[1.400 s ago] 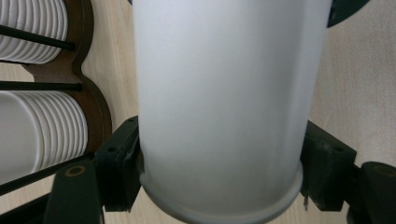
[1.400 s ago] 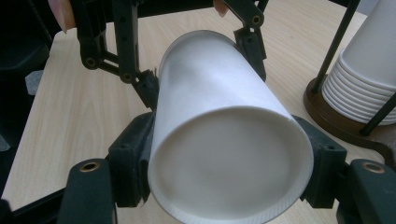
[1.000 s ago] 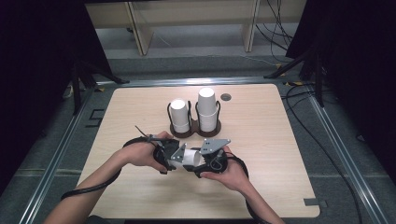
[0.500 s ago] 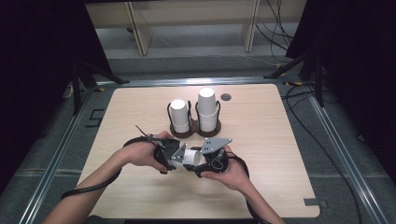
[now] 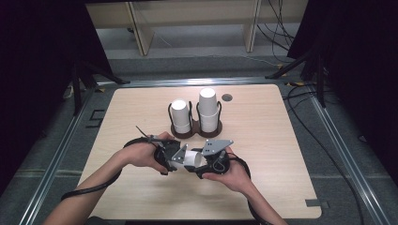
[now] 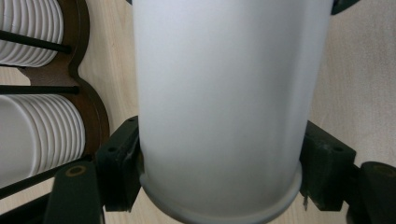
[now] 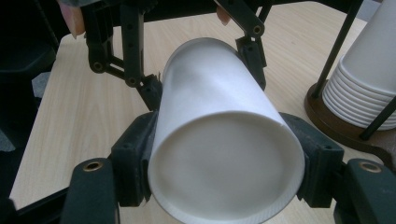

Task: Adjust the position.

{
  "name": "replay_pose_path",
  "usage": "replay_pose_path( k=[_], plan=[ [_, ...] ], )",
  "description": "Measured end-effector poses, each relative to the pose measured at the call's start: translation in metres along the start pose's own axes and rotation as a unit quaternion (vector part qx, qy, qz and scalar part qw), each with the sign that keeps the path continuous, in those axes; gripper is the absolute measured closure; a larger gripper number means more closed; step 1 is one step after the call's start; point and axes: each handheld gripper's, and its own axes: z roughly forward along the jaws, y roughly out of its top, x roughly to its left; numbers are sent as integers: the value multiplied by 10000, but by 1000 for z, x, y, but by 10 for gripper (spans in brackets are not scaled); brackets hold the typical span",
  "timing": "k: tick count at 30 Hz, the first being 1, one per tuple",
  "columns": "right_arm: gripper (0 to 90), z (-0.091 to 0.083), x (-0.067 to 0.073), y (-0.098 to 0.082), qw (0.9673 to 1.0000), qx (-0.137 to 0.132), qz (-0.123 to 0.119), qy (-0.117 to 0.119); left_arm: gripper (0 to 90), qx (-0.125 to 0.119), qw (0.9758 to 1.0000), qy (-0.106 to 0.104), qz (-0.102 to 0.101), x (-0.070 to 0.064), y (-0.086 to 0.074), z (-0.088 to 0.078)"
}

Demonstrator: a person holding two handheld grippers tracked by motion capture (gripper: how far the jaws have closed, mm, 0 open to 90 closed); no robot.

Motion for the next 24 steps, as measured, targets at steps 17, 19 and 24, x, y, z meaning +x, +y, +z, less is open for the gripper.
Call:
replay_pose_path(
  k=[17, 19, 24],
  plan=[
    [358, -5, 0, -1, 10000, -11, -87, -18, 257, -114, 9999, -35, 7, 0, 1, 0],
    [360, -5, -1, -1, 9998, -42, -180, -25, 253, -159, 9999, -46, -24, 0, 0, 1],
    [361, -6, 2, -1, 10000, 47, 60, 46, 240, -246, 9996, -91, -104, -1, -2, 2]
  ],
)
